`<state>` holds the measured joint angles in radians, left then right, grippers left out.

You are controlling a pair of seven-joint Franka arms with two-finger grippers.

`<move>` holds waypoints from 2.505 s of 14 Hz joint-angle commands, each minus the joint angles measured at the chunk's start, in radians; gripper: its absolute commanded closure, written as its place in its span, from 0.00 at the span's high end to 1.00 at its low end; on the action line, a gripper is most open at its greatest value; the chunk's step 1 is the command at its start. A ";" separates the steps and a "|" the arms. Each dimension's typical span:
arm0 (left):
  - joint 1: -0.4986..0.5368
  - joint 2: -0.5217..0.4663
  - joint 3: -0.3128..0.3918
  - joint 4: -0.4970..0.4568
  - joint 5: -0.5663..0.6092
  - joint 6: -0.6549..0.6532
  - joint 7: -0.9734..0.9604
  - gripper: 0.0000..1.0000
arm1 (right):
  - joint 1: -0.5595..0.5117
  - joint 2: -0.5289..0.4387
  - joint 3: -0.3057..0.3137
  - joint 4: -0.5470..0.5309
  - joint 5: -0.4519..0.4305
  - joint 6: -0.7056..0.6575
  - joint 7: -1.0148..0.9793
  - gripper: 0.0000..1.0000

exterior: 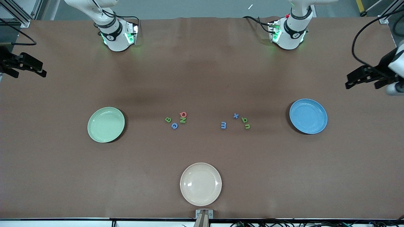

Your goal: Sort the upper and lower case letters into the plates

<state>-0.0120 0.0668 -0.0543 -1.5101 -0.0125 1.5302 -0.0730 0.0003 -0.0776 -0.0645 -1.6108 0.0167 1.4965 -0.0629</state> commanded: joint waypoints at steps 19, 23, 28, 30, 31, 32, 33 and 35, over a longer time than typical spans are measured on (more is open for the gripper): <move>-0.189 0.491 -0.219 -0.260 0.155 0.744 -0.708 1.00 | 0.082 0.242 0.005 -0.035 0.100 0.091 0.495 1.00; -0.189 0.542 -0.219 -0.298 0.222 0.853 -0.746 0.99 | 0.210 0.220 0.008 -0.162 0.103 0.241 0.827 1.00; -0.201 0.582 -0.219 -0.315 0.267 0.926 -0.815 0.91 | 0.372 0.290 0.006 -0.234 0.101 0.468 1.103 1.00; -0.204 0.591 -0.219 -0.315 0.269 0.932 -0.823 0.86 | 0.418 0.340 0.006 -0.271 0.101 0.556 1.147 1.00; -0.204 0.594 -0.219 -0.315 0.269 0.933 -0.823 0.81 | 0.437 0.354 0.006 -0.296 0.100 0.594 1.176 1.00; -0.204 0.597 -0.219 -0.315 0.269 0.933 -0.826 0.74 | 0.452 0.372 0.006 -0.320 0.100 0.641 1.198 1.00; -0.207 0.599 -0.217 -0.315 0.270 0.933 -0.827 0.68 | 0.466 0.401 0.006 -0.331 0.100 0.689 1.201 1.00; -0.215 0.603 -0.219 -0.321 0.287 0.932 -0.827 0.61 | 0.498 0.464 0.006 -0.331 0.098 0.773 1.192 0.99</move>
<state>-0.2174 0.6674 -0.2733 -1.8211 0.2422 2.4483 -0.8690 0.4668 0.3502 -0.0469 -1.9331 0.1167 2.2090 1.1163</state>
